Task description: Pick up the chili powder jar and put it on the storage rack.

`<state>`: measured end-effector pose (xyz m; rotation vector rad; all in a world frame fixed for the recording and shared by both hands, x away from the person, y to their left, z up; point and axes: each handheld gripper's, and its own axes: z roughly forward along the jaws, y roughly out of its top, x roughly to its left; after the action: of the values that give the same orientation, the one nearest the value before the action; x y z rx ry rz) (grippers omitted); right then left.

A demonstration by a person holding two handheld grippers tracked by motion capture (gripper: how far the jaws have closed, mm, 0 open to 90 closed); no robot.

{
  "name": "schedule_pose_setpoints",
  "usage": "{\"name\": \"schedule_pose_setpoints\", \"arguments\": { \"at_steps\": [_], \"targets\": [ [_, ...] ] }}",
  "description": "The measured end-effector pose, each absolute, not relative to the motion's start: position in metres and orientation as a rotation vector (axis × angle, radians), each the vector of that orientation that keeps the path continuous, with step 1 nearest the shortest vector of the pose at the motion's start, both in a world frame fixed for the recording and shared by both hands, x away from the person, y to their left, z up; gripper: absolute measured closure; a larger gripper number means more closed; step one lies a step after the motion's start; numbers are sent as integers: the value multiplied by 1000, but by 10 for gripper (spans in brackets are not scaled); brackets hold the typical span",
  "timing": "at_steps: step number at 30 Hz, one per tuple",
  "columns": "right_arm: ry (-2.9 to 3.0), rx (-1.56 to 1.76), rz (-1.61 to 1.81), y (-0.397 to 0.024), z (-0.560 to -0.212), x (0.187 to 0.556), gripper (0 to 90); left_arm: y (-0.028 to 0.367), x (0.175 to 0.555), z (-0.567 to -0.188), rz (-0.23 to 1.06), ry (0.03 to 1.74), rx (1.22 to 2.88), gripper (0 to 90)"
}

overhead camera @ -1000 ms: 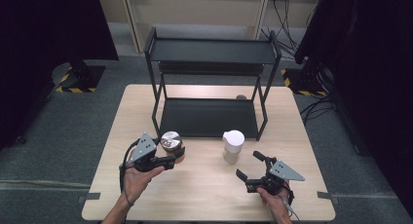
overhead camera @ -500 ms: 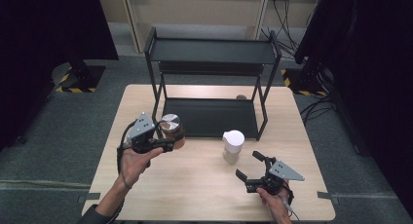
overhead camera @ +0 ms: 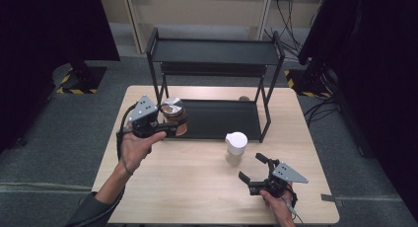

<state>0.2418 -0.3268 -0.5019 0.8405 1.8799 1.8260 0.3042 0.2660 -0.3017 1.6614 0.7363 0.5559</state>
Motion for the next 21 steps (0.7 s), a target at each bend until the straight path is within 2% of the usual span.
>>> {"name": "schedule_pose_setpoints", "arguments": {
  "at_steps": [21],
  "targets": [
    [1879, 840, 1835, -328, -502, 242, 7, 250, 336, -233, 591, 763, 1680, 307]
  ]
}}
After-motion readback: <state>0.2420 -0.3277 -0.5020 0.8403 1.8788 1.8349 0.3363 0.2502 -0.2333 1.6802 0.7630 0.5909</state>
